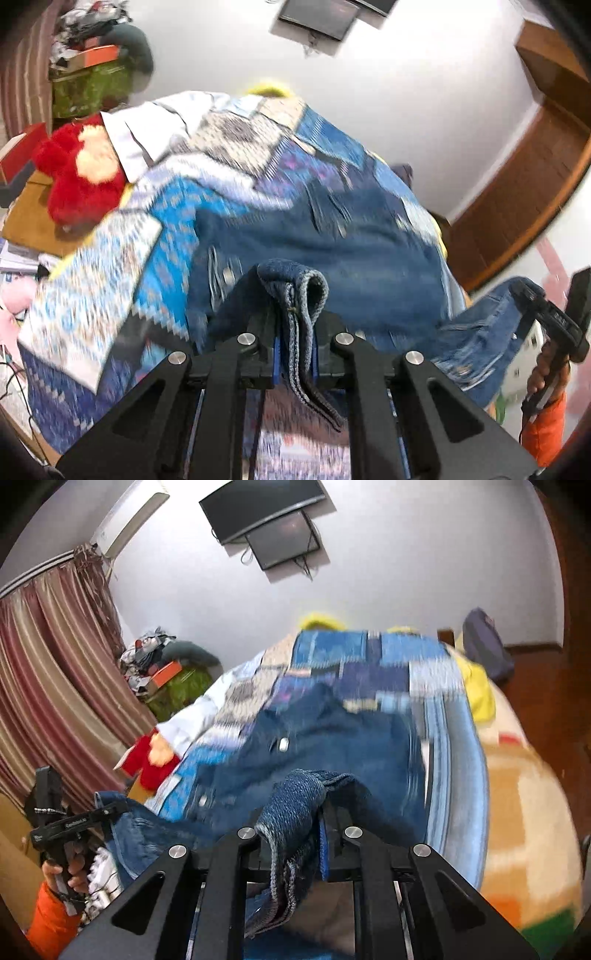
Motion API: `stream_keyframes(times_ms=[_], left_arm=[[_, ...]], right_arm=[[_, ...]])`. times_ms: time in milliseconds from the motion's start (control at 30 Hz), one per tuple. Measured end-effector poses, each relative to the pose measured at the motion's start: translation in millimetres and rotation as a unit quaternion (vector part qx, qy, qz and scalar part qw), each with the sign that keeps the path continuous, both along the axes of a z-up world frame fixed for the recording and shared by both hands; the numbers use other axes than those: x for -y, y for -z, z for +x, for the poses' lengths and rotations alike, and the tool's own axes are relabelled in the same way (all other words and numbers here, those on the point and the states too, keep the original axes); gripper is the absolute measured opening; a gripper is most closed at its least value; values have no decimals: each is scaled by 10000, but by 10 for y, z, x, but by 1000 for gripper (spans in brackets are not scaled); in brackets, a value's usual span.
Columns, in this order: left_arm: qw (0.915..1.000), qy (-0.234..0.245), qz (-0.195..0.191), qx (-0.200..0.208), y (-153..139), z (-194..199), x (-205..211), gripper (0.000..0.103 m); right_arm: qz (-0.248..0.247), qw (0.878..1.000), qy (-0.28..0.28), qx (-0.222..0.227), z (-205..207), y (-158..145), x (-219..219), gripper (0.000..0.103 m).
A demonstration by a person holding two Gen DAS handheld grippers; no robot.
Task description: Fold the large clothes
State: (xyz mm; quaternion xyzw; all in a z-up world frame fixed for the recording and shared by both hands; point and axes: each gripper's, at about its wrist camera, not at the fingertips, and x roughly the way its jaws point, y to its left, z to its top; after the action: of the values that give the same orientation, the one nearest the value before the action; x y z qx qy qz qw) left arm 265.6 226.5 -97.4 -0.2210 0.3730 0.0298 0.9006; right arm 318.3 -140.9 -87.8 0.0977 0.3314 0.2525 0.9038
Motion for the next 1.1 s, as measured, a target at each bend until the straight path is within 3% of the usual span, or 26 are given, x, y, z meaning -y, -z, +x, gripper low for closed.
stream_keyframes(times_ms=[100, 267, 400, 567, 667, 767, 900, 1100], left_arm=[[9993, -313, -182, 19, -20, 330, -229, 11], [9965, -711, -369, -251, 246, 1054, -592, 11], [9939, -802, -214, -727, 701, 1536, -670, 11], [9875, -777, 30, -1369, 1329, 1952, -684, 12], [9837, -807, -87, -1603, 1599, 2039, -727, 16], [9837, -728, -141, -1639, 1735, 2043, -752, 18], [9826, -699, -160, -1715, 1712, 2040, -749, 18], [9800, -581, 220, -1891, 1694, 2055, -651, 19]], right_arm=[[-127, 9996, 135, 207, 393, -151, -114, 12], [-371, 9987, 323, 129, 1158, -142, -352, 12], [-750, 9959, 460, -215, 1842, 218, -597, 12], [-1161, 9890, 597, -700, 2346, 846, -719, 13], [-1271, 9856, 568, -955, 2505, 1153, -676, 13], [-920, 9881, 373, -1174, 2582, 1247, -520, 13], [-706, 9888, 79, -1314, 2600, 1150, -373, 13], [-528, 9918, -138, -1156, 2438, 820, -293, 13]])
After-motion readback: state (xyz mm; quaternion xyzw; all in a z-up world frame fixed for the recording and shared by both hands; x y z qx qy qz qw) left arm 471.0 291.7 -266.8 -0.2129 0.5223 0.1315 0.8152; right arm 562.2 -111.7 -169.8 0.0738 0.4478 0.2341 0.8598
